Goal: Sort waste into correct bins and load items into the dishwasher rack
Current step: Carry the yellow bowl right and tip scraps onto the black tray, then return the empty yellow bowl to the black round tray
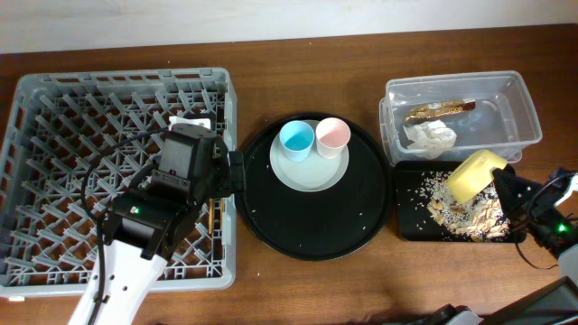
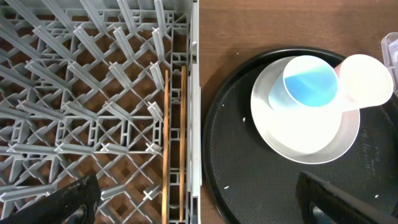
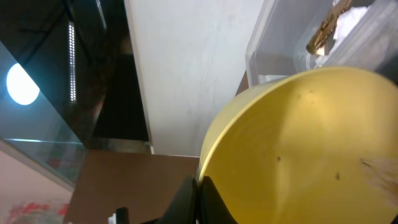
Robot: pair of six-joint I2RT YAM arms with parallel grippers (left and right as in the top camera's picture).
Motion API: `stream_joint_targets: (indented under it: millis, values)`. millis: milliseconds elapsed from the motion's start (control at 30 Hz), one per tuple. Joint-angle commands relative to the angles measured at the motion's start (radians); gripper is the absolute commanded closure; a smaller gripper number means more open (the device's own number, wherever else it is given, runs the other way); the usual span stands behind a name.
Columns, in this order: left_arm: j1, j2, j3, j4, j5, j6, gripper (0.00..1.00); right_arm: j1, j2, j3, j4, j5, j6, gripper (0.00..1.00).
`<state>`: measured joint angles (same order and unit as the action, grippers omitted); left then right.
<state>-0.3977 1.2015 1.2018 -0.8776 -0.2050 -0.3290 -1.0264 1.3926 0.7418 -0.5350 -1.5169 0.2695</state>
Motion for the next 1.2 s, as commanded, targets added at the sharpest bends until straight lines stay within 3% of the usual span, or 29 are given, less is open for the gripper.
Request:
stream_joint_targets:
  millis: [0, 167, 233, 333, 467, 500, 600, 733, 900, 1000, 1167]
  values:
    - [0.003, -0.005, 0.012, 0.002, 0.007, 0.002, 0.01, -0.002, -0.010, 0.000, -0.013, -0.035, 0.033, 0.96]
    - [0.003, -0.005, 0.012, 0.001, 0.007, 0.002, 0.01, -0.002, -0.009, 0.001, 0.067, -0.035, 0.072, 0.96]
    - [0.003, -0.005, 0.012, 0.001, 0.007, 0.002, 0.01, -0.002, -0.010, 0.001, -0.055, -0.035, 0.169, 0.96]
    - [0.003, -0.005, 0.012, 0.001, 0.007, 0.002, 0.01, -0.002, -0.010, 0.001, 0.038, -0.035, 0.220, 0.96]
    - [0.003, -0.005, 0.012, 0.002, 0.007, 0.002, 0.01, 0.000, -0.013, 0.001, -0.022, -0.035, 0.260, 0.96]
    - [0.003, -0.005, 0.012, 0.002, 0.007, 0.002, 0.01, 0.006, -0.024, 0.001, -0.097, -0.035, 0.246, 0.96]
    - [0.003, -0.005, 0.012, 0.002, 0.007, 0.002, 0.01, 0.086, -0.090, 0.005, -0.113, -0.035, 0.179, 0.96]
    - [0.003, -0.005, 0.011, 0.002, 0.007, 0.002, 0.01, 0.305, -0.246, 0.069, -0.130, 0.175, 0.194, 0.96]
    - [0.003, -0.005, 0.012, 0.002, 0.007, 0.002, 0.00, 0.867, -0.471, 0.111, -0.231, 0.821, 0.219, 0.96]
    - [0.003, -0.005, 0.012, 0.002, 0.007, 0.002, 0.01, 1.184, -0.455, 0.110, -0.277, 1.119, 0.219, 0.96]
    - [0.003, -0.005, 0.012, 0.001, 0.007, 0.002, 0.01, 1.535, -0.258, 0.110, -0.217, 1.271, 0.218, 0.96]
